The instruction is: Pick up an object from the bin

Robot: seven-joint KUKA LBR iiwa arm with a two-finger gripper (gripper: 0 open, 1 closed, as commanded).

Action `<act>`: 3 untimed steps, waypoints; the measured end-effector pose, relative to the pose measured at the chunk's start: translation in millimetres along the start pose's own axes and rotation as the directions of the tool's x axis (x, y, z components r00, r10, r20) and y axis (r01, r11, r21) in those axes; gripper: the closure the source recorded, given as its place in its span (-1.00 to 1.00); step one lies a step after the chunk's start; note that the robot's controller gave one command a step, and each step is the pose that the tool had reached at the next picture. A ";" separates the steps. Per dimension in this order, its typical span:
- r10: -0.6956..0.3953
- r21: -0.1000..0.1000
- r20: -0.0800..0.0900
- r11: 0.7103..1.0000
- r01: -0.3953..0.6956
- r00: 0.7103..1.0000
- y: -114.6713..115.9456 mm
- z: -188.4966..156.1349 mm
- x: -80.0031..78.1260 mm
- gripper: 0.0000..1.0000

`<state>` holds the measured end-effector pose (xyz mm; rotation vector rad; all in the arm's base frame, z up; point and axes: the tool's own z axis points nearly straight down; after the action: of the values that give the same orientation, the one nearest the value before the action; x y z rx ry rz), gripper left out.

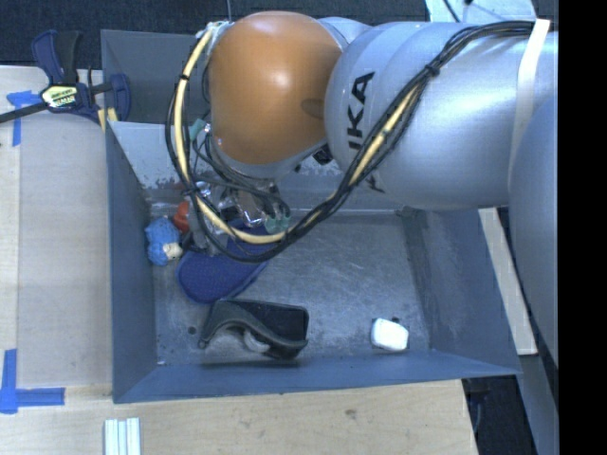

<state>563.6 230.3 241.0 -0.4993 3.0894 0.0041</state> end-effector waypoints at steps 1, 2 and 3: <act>-0.164 -0.002 -0.014 0.986 0.164 0.986 -1.9 74.6 -28.7 1.00; -0.177 -0.002 -0.010 0.984 0.177 0.984 19.6 34.7 22.7 1.00; -0.186 -0.003 -0.014 0.983 0.186 0.982 33.3 60.1 62.7 1.00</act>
Offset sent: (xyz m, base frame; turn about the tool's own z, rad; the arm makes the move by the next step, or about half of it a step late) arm 0.0287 0.0081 -0.0719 -0.1659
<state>494.4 242.4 180.1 -0.7890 3.0428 0.0009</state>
